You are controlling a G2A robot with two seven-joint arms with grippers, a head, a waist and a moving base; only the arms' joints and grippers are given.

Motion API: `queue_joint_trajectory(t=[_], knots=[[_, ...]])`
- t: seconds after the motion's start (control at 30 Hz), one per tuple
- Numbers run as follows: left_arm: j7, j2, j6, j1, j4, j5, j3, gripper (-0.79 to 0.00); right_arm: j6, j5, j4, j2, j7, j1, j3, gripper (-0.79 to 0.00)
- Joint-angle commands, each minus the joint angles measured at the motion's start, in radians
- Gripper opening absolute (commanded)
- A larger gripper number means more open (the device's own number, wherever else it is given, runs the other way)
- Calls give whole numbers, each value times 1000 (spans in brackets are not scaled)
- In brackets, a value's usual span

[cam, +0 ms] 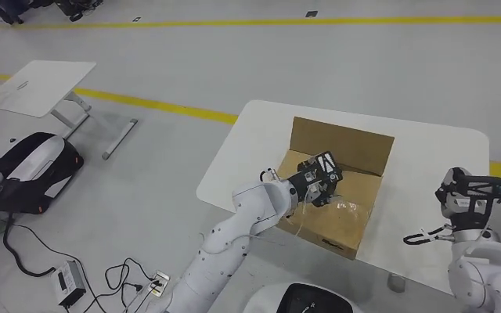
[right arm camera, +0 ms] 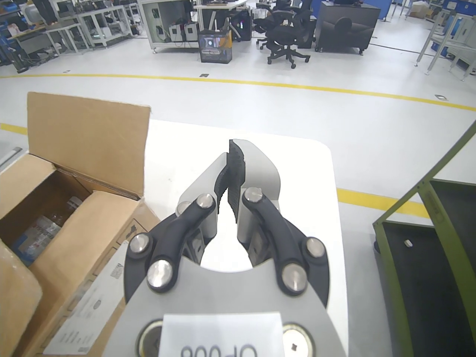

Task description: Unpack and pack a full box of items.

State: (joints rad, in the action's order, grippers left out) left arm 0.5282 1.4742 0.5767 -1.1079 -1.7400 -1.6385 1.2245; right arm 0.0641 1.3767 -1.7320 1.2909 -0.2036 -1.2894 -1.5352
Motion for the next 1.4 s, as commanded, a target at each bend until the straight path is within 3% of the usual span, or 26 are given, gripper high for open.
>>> queue_joint_trajectory(t=[0.0,0.3,0.37,0.5,0.63,0.87,1.0,1.37], knots=[[-1,0,-2,1,1,-2,0,0,-9,-9,11,1,3,-3,4,-785],[-2,0,-3,-2,3,-1,-1,0,-35,11,15,5,12,-1,44,-785],[-1,-1,37,-1,22,33,-15,0,-41,15,11,6,15,2,50,-785],[214,5,81,72,117,208,-24,0,-47,13,4,6,19,3,48,-785],[469,17,49,198,199,379,-47,0,-47,16,-5,5,24,-3,40,-785],[678,25,38,336,319,649,-90,0,-50,15,-24,3,29,-21,29,-785],[690,12,26,386,364,694,-161,0,-52,12,-33,3,31,-32,27,-785],[683,12,22,383,365,694,-161,0,-59,10,-53,4,31,-53,30,-785]])
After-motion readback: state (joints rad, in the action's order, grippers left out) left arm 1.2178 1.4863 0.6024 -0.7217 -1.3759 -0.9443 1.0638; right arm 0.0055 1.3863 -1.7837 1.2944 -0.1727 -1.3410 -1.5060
